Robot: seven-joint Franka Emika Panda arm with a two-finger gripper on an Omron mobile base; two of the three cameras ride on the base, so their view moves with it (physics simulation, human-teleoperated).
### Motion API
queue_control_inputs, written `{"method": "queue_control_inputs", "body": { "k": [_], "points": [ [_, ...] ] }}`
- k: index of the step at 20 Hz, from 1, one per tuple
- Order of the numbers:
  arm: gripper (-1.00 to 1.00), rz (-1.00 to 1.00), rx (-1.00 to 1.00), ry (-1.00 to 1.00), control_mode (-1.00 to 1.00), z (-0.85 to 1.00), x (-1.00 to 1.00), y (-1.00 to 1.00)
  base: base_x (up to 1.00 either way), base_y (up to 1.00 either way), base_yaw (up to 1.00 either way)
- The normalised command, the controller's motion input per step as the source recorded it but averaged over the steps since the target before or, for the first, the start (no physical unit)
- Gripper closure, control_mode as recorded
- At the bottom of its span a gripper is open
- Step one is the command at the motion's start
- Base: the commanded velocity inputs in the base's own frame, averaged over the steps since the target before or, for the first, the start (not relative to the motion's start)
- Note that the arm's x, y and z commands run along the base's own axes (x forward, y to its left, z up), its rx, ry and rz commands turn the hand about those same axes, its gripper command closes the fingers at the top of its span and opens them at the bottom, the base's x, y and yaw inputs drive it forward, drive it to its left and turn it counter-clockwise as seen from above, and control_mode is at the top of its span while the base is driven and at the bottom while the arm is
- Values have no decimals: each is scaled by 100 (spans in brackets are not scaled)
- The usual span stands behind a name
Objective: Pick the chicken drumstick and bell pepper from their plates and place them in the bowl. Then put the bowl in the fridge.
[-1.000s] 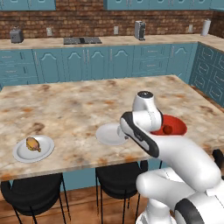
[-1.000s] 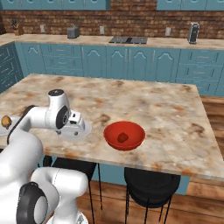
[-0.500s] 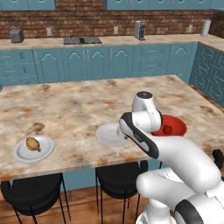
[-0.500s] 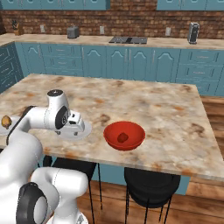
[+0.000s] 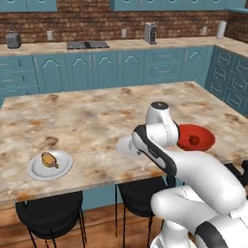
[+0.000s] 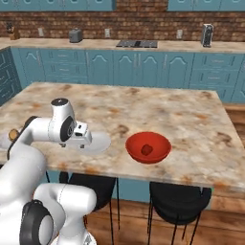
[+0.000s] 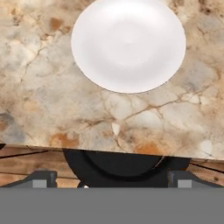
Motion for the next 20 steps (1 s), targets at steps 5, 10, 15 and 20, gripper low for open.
{"method": "queue_control_inputs", "body": {
  "k": [5, 10, 15, 20],
  "points": [
    [-100, 0, 0, 0, 100, 0, 0, 0, 8, 81, -9],
    [-100, 0, 0, 0, 100, 0, 0, 0, 38, 63, -1],
    [-100, 0, 0, 0, 100, 0, 0, 0, 28, 20, 3],
    [-100, 0, 0, 0, 100, 0, 0, 0, 0, 0, 0]
  ]
}}
